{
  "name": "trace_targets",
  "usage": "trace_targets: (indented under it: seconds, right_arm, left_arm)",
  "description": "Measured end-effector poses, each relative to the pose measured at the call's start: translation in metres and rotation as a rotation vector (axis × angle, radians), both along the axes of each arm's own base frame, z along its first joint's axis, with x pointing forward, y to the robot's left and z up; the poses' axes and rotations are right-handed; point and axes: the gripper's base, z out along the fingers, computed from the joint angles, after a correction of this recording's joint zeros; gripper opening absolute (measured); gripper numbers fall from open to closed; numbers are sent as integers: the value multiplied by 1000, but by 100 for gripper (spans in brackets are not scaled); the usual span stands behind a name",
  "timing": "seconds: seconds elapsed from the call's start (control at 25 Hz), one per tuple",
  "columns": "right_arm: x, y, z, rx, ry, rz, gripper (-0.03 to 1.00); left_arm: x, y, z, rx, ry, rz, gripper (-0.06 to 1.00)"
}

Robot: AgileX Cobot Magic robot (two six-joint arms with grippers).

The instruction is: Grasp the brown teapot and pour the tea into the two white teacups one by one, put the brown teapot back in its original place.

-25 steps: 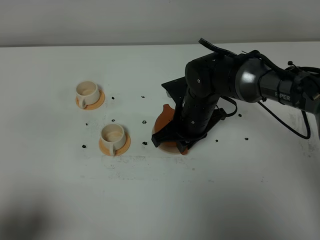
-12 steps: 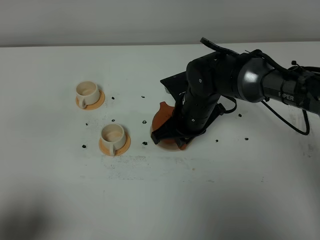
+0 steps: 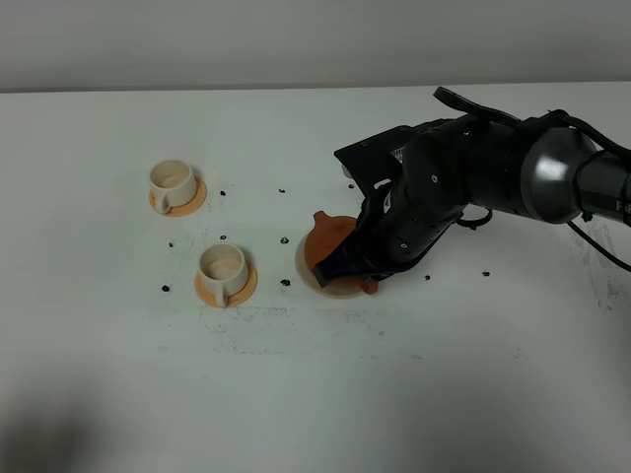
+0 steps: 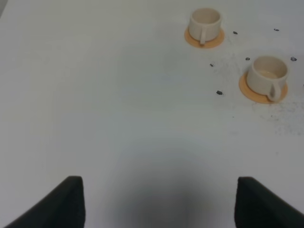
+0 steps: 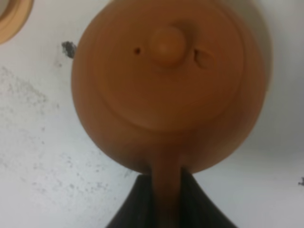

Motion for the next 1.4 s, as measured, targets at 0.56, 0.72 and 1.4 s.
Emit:
trace_targets:
  seconds: [0.56,0.72,1.4]
  right_arm:
    - [-23,-21,1,91,-161,-13,12]
    - [-33,-14,13,90,-219,63,12]
    - [-29,33,16,49,-334,278,12]
  left_arm:
    - [0,0,0,0,0,0,66]
    - [0,0,0,0,0,0,66]
    - [0,0,0,0,0,0,66]
